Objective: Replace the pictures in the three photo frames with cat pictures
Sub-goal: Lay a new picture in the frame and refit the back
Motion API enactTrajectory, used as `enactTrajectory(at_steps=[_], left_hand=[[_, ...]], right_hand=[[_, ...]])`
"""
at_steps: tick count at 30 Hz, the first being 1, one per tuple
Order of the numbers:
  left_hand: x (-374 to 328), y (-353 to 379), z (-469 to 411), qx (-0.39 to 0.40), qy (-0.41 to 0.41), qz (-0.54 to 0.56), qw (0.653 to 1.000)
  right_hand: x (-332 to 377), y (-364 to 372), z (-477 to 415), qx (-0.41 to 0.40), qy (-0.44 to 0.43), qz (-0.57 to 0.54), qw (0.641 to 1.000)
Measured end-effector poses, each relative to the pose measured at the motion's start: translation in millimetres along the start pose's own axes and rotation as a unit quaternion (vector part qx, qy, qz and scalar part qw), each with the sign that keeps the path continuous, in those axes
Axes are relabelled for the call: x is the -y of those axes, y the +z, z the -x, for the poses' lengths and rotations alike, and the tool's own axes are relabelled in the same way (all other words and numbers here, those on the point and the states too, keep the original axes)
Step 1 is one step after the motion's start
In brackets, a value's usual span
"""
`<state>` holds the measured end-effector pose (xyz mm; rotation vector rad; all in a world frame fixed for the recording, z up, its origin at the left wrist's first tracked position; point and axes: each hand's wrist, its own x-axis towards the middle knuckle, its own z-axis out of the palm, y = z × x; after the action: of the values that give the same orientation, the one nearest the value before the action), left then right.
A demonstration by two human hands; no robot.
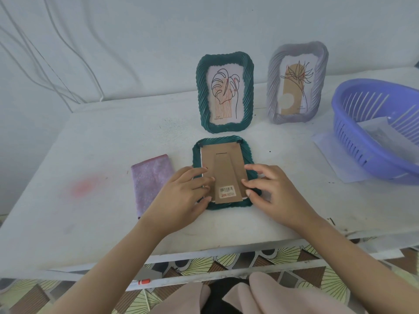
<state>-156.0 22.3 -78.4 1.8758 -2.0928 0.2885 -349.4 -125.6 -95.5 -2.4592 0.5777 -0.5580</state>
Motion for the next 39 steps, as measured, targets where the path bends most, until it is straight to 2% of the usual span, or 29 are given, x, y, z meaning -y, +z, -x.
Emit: enactTrajectory(at_steps=[3, 8, 11, 14, 16, 19, 21, 23, 24, 27, 29, 31, 35, 39], left_hand=[[4, 2, -3, -0.020, -0.021, 0.015, 0.999], [0, 3, 0, -0.022, -0.140, 0.106, 0.984], [-1, 4, -2, -0.016, -0.182, 0.125, 0.975], [-3, 3, -4, -0.006, -0.196, 0.159, 0.968], [-9, 1, -6, 0.001, -0.193, 0.204, 0.960], [-19, -7, -18, -0.012, -0.202, 0.233, 0.951], [-26, -20, -33, -0.022, -0.267, 0.254, 0.929], [-32, -36, -54, -0.015, -0.359, 0.295, 0.886], [-35, -44, -63, -0.003, -0.388, 0.278, 0.879], [-34, -62, -84, 0.030, -0.397, 0.150, 0.905], [-30, -71, -90, 0.044, -0.403, 0.149, 0.902], [-25, -78, -90, 0.043, -0.415, 0.212, 0.884], [-12, -81, -80, -0.042, -0.457, 0.391, 0.798], [-15, -57, -63, -0.070, -0.498, 0.521, 0.690]], right_hand=[[3, 0, 1, 0.003, 0.009, -0.008, 1.000], [6, -5, 2, 0.006, 0.064, -0.016, 0.998], [8, -6, 2, 0.020, 0.079, -0.014, 0.997], [17, -8, 3, 0.002, 0.089, -0.110, 0.990], [22, -12, -2, -0.030, 0.162, -0.244, 0.956], [22, -21, -15, -0.091, 0.225, -0.432, 0.868], [27, -26, -22, -0.094, 0.209, -0.498, 0.836], [37, -28, -28, -0.084, 0.186, -0.526, 0.826], [42, -29, -32, -0.077, 0.173, -0.533, 0.825], [52, -27, -43, -0.040, 0.143, -0.538, 0.830], [54, -26, -49, -0.016, 0.136, -0.531, 0.836], [54, -25, -50, -0.015, 0.146, -0.490, 0.859], [45, -17, -44, -0.050, 0.182, -0.358, 0.914], [31, -7, -33, -0.042, 0.170, -0.200, 0.964]])
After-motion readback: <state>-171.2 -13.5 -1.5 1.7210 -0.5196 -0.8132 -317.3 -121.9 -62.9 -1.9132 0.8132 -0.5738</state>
